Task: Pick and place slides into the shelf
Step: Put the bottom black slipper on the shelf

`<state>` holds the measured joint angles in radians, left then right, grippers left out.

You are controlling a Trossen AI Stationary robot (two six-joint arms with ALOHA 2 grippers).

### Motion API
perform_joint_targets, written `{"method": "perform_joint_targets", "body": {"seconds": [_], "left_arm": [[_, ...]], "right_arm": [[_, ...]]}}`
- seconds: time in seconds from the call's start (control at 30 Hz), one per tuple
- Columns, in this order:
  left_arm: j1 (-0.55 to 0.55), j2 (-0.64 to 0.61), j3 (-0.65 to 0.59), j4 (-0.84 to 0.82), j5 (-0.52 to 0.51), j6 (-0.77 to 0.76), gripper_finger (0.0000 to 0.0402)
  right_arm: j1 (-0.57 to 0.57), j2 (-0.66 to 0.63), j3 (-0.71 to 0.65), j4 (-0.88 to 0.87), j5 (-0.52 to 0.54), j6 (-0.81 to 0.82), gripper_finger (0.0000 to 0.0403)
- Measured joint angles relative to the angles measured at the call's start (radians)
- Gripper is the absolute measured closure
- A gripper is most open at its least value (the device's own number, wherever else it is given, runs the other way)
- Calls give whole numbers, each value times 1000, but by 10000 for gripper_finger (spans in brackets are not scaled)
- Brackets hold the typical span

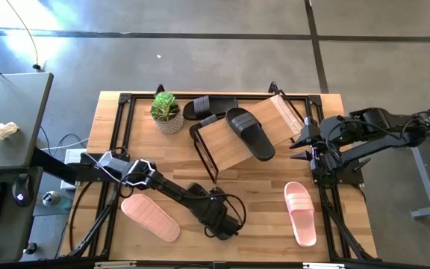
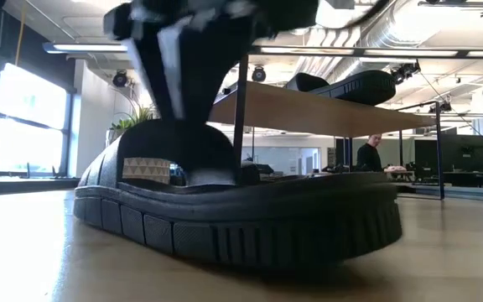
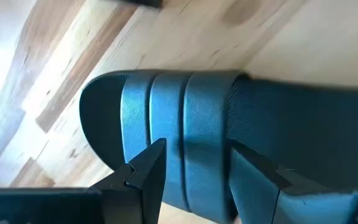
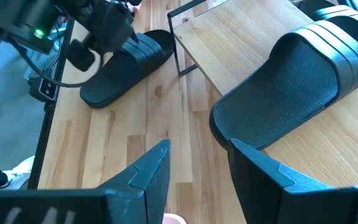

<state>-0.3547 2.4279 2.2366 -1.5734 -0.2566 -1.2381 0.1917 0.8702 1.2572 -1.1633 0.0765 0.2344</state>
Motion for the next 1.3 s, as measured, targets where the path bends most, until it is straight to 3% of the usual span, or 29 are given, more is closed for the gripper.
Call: {"method": "perform_joint_targets", "body": {"seconds": [0.3, 1.0, 1.3], "left_arm": [[-24, -2, -116, 1, 11, -19, 253], [-24, -2, -122, 2, 25, -107, 298], [-25, -1, -123, -3, 59, -162, 391]], "right_arm": [[0, 0, 0, 0, 0, 2, 251], [0, 0, 0, 0, 0, 1, 251], [0, 0, 0, 0, 0, -8, 251]]}}
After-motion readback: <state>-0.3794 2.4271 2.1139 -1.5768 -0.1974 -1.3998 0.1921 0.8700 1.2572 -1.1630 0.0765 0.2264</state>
